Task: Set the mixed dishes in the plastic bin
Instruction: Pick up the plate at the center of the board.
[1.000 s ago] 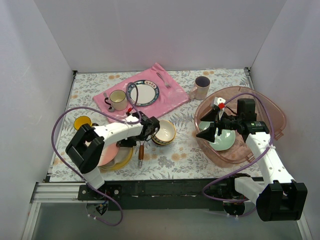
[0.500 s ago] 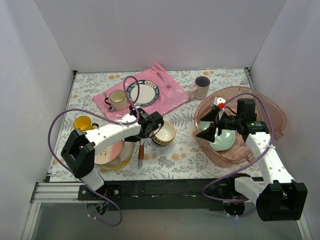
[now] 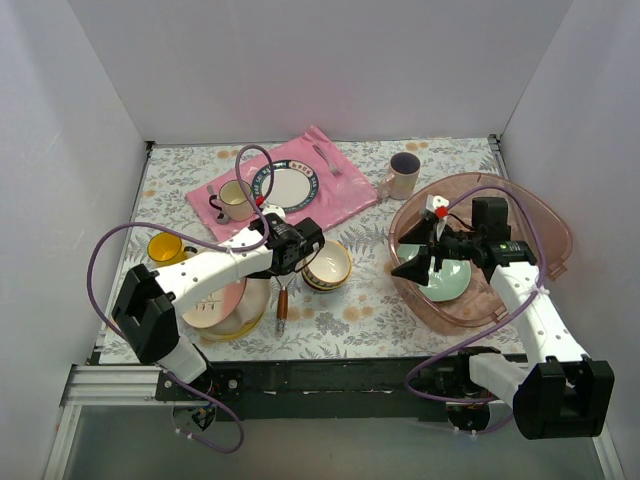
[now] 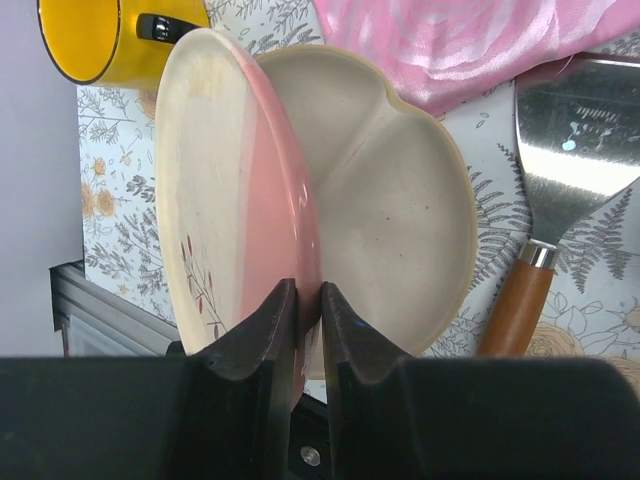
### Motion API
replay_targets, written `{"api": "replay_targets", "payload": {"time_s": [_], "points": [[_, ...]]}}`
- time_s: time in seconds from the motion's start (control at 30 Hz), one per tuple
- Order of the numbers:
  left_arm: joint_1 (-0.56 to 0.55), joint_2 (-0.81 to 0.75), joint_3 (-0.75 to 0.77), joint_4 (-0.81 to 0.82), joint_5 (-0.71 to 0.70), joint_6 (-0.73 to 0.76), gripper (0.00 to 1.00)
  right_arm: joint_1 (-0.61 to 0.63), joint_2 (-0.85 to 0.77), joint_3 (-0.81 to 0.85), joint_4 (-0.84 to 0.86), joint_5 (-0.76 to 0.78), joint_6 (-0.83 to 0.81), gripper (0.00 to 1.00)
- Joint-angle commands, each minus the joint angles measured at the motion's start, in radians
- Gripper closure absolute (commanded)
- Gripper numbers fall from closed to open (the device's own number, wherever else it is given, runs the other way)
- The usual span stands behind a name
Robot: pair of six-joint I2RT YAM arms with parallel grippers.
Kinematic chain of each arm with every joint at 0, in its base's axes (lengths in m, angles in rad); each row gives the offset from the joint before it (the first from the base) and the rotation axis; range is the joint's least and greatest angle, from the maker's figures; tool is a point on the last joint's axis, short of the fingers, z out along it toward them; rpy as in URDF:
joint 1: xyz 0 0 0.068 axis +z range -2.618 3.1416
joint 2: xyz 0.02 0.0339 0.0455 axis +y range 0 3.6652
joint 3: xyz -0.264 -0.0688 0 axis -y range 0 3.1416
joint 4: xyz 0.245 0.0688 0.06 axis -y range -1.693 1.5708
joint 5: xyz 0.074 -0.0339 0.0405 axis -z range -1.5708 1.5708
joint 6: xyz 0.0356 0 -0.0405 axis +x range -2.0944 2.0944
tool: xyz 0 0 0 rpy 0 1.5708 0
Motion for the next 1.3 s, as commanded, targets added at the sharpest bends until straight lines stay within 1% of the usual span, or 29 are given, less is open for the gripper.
{"api": "replay_targets", "payload": {"time_s": [0.0,0.2,0.3,0.47,0.5,0.53,0.57,0.63,0.67,0.73,0.77,0.8,0.87,0.97,1.0,1.1,1.17,1.27], "points": [[-0.008,-0.040,0.085,0.006,-0.094,-0.021,1.00,0.036,0.018,-0.002,-0.021,-0.049,-0.032,0.01],[-0.008,-0.034,0.128,0.006,-0.119,-0.013,1.00,0.099,0.059,0.007,-0.018,-0.035,-0.034,0.01],[-0.008,-0.033,0.145,0.006,-0.134,-0.007,1.00,0.142,0.082,0.013,-0.020,-0.055,-0.031,0.01],[-0.008,-0.031,0.171,0.005,-0.148,-0.012,1.00,0.277,0.157,0.078,-0.006,-0.124,0.037,0.01],[-0.008,-0.033,0.176,0.005,-0.153,-0.021,1.00,0.335,0.189,0.093,0.012,-0.119,0.066,0.01],[-0.006,-0.034,0.182,0.003,-0.153,-0.026,1.00,0.364,0.205,0.113,0.078,-0.113,0.103,0.01],[-0.006,-0.034,0.188,0.003,-0.154,-0.030,1.00,0.392,0.231,0.116,0.142,-0.087,0.224,0.01],[-0.002,-0.043,0.194,0.005,-0.150,-0.047,1.00,0.463,0.258,0.115,0.261,-0.073,0.342,0.02],[-0.002,-0.046,0.194,0.005,-0.148,-0.053,1.00,0.482,0.284,0.112,0.405,-0.035,0.479,0.02],[0.004,-0.063,0.191,0.005,-0.147,-0.073,1.00,0.538,0.309,0.104,0.546,-0.004,0.595,0.01],[0.006,-0.071,0.188,0.005,-0.144,-0.081,1.00,0.555,0.335,0.096,0.665,0.028,0.702,0.01],[0.010,-0.080,0.180,0.006,-0.141,-0.088,1.00,0.585,0.350,0.102,0.713,0.042,0.744,0.02],[0.017,-0.105,0.173,0.017,-0.131,-0.098,1.00,0.616,0.402,0.137,0.764,0.103,0.788,0.02],[0.026,-0.125,0.171,0.020,-0.125,-0.105,1.00,0.671,0.462,0.164,0.828,0.175,0.897,0.02],[0.027,-0.126,0.174,0.019,-0.125,-0.108,1.00,0.696,0.473,0.165,0.877,0.200,0.967,0.02],[0.040,-0.140,0.182,0.029,-0.119,-0.110,1.00,0.748,0.510,0.176,0.936,0.280,1.048,0.03],[0.050,-0.145,0.182,0.035,-0.114,-0.107,1.00,0.789,0.530,0.191,0.915,0.383,1.086,0.03],[0.066,-0.151,0.177,0.046,-0.108,-0.110,1.00,0.829,0.557,0.230,0.875,0.482,1.111,0.03]]}}
